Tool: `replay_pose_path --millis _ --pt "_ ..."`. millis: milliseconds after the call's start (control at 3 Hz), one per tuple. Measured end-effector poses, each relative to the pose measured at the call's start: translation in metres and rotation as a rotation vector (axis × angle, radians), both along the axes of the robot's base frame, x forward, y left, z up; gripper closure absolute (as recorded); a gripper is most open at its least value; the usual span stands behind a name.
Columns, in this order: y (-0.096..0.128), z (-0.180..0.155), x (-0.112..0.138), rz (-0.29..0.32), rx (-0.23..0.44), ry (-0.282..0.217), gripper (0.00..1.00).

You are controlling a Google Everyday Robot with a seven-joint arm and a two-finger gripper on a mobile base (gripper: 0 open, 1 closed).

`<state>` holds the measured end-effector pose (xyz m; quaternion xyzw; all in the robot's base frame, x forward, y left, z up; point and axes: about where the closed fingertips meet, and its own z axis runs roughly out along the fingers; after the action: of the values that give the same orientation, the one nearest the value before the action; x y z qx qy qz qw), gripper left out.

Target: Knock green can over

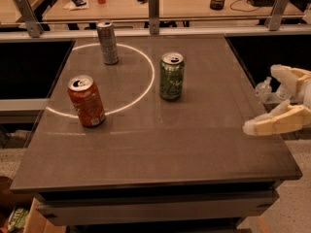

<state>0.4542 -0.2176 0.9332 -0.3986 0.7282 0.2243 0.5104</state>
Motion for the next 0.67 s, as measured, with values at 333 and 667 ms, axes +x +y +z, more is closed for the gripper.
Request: replay_pose_path --millis 333,667 --pt "0.0019 -0.014 0.0042 -0.041 0.03 0.001 0.0" --pt "-0.0019 -0.0198 0.0103 -0.055 0.006 -0.035 0.0"
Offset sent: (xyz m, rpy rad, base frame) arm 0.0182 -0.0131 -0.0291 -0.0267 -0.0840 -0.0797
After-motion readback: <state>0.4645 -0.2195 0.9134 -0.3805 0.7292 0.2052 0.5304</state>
